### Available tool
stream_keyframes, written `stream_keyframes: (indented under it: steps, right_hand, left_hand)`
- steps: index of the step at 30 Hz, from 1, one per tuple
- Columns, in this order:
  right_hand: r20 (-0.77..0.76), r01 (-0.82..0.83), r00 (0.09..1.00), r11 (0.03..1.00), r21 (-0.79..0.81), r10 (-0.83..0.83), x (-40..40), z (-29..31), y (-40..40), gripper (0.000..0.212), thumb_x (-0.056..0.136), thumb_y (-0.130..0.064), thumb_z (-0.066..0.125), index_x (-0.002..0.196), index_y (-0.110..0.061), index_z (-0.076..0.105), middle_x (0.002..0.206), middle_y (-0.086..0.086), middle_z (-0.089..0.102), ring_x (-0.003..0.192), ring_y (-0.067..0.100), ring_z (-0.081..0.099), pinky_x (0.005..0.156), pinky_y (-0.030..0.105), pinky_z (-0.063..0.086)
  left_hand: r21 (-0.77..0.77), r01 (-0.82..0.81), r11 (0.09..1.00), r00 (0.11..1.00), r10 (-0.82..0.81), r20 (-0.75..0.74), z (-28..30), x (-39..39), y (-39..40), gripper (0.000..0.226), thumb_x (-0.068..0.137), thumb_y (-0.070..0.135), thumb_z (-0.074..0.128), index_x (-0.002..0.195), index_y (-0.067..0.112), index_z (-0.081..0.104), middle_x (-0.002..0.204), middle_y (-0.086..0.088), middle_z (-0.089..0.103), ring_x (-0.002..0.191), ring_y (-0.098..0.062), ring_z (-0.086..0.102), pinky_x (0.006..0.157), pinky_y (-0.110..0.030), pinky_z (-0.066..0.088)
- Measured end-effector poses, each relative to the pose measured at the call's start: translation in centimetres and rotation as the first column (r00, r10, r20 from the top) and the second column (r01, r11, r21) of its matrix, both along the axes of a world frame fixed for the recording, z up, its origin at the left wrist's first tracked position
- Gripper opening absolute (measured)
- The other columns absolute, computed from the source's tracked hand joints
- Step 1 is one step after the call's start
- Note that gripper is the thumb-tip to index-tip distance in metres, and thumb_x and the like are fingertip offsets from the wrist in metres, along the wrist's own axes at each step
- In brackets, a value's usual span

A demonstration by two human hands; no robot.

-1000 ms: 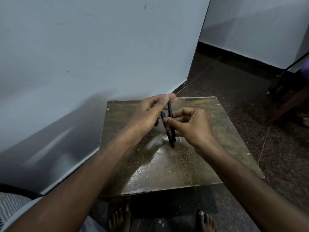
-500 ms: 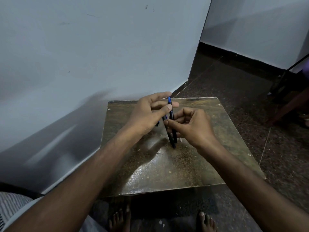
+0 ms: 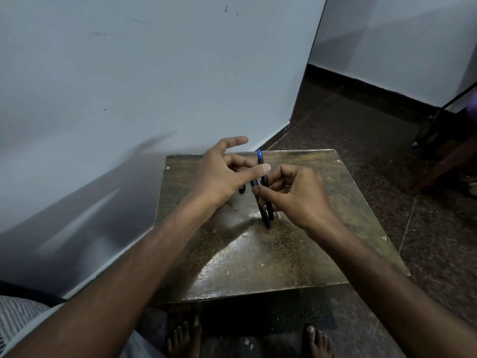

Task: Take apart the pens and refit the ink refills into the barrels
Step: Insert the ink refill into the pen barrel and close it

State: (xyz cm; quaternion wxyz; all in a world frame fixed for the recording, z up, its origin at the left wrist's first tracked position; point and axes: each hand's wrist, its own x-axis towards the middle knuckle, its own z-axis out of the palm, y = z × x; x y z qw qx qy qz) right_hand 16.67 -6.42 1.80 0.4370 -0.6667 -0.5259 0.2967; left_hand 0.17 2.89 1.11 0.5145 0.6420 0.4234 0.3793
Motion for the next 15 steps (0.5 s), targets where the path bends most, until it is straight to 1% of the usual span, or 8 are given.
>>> stream_keyframes:
  steps: [1,2,5,7,9,11,13,15]
  right_hand:
    - [0.013,-0.012,1.000,1.000,0.004,0.012,-0.02,0.02,-0.05,0.018,0.084,-0.022,0.095,0.088,-0.017,0.078,0.074,-0.001,0.083,0.065,0.012,0.082,0.061,0.033,0.068]
    - [0.020,-0.017,1.000,1.000,0.005,0.017,-0.03,0.02,-0.07,0.019,0.084,-0.023,0.095,0.087,-0.017,0.077,0.074,-0.001,0.083,0.065,0.011,0.082,0.062,0.033,0.069]
    - [0.040,0.004,0.999,1.000,0.000,-0.004,-0.02,0.01,0.00,0.019,0.083,-0.025,0.095,0.086,-0.018,0.078,0.073,-0.002,0.083,0.065,0.012,0.082,0.064,0.037,0.070]
    - [0.050,0.013,0.999,1.000,-0.004,-0.013,0.07,-0.05,0.09,0.018,0.083,-0.025,0.095,0.087,-0.018,0.078,0.074,-0.002,0.083,0.066,0.012,0.082,0.066,0.040,0.070]
    - [0.057,0.006,0.998,1.000,-0.003,-0.006,0.15,-0.18,0.16,0.019,0.083,-0.026,0.095,0.085,-0.019,0.077,0.073,-0.003,0.083,0.066,0.011,0.082,0.066,0.038,0.070]
    - [0.132,-0.002,0.991,1.000,0.007,0.001,0.06,-0.39,0.19,0.023,0.080,-0.030,0.098,0.080,-0.024,0.075,0.070,-0.009,0.081,0.062,0.004,0.078,0.061,0.025,0.065]
    - [0.224,-0.001,0.974,1.000,0.024,-0.004,-0.10,-0.57,0.19,0.029,0.075,-0.031,0.101,0.074,-0.027,0.072,0.069,-0.018,0.077,0.059,-0.004,0.072,0.054,0.011,0.053]
    - [0.265,-0.015,0.964,1.000,0.023,0.008,-0.01,-0.86,0.21,0.032,0.073,-0.030,0.102,0.072,-0.028,0.070,0.067,-0.018,0.075,0.059,-0.006,0.070,0.053,0.010,0.051]
  left_hand:
    - [-0.038,-0.007,0.999,1.000,0.008,0.027,0.01,0.00,-0.07,0.080,0.075,0.046,0.098,0.144,0.031,0.060,0.096,0.017,0.085,0.096,0.003,0.078,0.075,-0.010,0.055]
    - [-0.078,0.005,0.997,0.999,-0.001,0.041,0.13,-0.04,-0.08,0.085,0.073,0.052,0.096,0.146,0.030,0.058,0.101,0.016,0.084,0.098,0.004,0.078,0.080,-0.013,0.056]
    - [-0.112,0.107,0.988,0.994,-0.107,0.013,0.47,-0.26,-0.10,0.086,0.081,0.060,0.088,0.153,0.031,0.053,0.115,0.017,0.084,0.116,0.005,0.073,0.106,-0.033,0.052]
    - [-0.039,0.112,0.993,0.993,-0.113,-0.025,0.52,-0.12,-0.32,0.076,0.086,0.053,0.087,0.152,0.035,0.055,0.110,0.016,0.085,0.116,0.002,0.075,0.099,-0.026,0.051]
    - [0.027,0.046,0.999,0.999,-0.045,-0.030,0.41,0.16,-0.53,0.067,0.086,0.044,0.090,0.146,0.035,0.060,0.097,0.015,0.086,0.102,0.001,0.079,0.082,-0.013,0.055]
    - [0.023,-0.020,1.000,1.000,0.019,0.023,0.28,0.37,-0.69,0.062,0.083,0.040,0.094,0.137,0.031,0.065,0.088,0.010,0.086,0.090,-0.004,0.081,0.069,-0.009,0.056]
    - [-0.007,-0.070,0.998,0.995,0.070,0.072,0.34,0.36,-0.54,0.055,0.082,0.042,0.094,0.130,0.031,0.068,0.086,0.008,0.085,0.088,-0.002,0.081,0.073,-0.010,0.055]
    - [-0.018,-0.120,0.993,0.984,0.122,0.129,0.49,0.24,-0.14,0.049,0.084,0.042,0.092,0.126,0.029,0.070,0.086,0.007,0.085,0.086,0.001,0.079,0.075,-0.010,0.054]
